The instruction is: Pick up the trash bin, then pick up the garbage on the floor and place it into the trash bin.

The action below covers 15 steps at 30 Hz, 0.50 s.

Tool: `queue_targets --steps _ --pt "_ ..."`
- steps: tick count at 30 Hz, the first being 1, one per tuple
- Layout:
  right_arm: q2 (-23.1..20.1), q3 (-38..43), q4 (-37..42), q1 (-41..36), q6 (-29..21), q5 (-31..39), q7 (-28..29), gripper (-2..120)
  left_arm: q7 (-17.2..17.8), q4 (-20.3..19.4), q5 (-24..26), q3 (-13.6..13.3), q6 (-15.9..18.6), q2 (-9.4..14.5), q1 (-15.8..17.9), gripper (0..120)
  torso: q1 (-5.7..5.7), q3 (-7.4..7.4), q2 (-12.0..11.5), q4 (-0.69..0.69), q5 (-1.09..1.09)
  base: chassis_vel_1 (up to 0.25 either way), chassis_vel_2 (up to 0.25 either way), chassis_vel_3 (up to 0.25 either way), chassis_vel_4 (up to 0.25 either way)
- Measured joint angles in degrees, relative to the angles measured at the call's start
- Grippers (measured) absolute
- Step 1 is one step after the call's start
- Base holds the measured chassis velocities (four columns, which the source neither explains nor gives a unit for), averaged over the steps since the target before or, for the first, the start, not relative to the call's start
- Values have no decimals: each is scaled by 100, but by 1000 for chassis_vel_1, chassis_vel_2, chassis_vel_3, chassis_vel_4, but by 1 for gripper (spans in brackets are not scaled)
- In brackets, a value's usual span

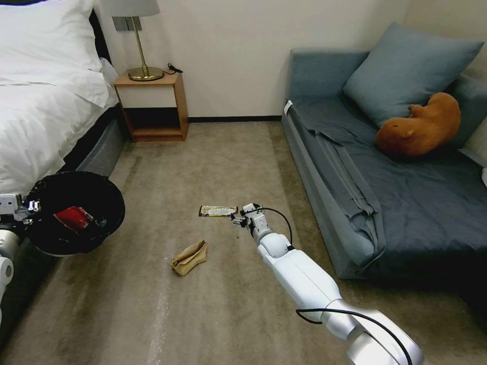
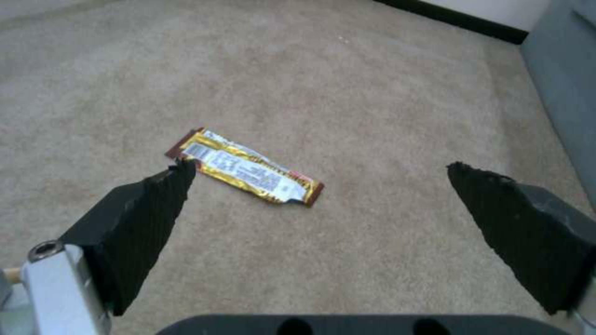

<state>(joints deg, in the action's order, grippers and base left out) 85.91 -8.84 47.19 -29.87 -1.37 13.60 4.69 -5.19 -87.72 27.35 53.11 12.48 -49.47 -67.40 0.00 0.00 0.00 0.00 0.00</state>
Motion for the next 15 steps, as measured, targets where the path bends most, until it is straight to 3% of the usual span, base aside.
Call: queue_targets --steps 15 --pt "-13 25 0 -27 21 -22 0 100 -7 -4 -13 -11 3 -14 25 6 0 0 0 0 0 -52 49 47 -56"
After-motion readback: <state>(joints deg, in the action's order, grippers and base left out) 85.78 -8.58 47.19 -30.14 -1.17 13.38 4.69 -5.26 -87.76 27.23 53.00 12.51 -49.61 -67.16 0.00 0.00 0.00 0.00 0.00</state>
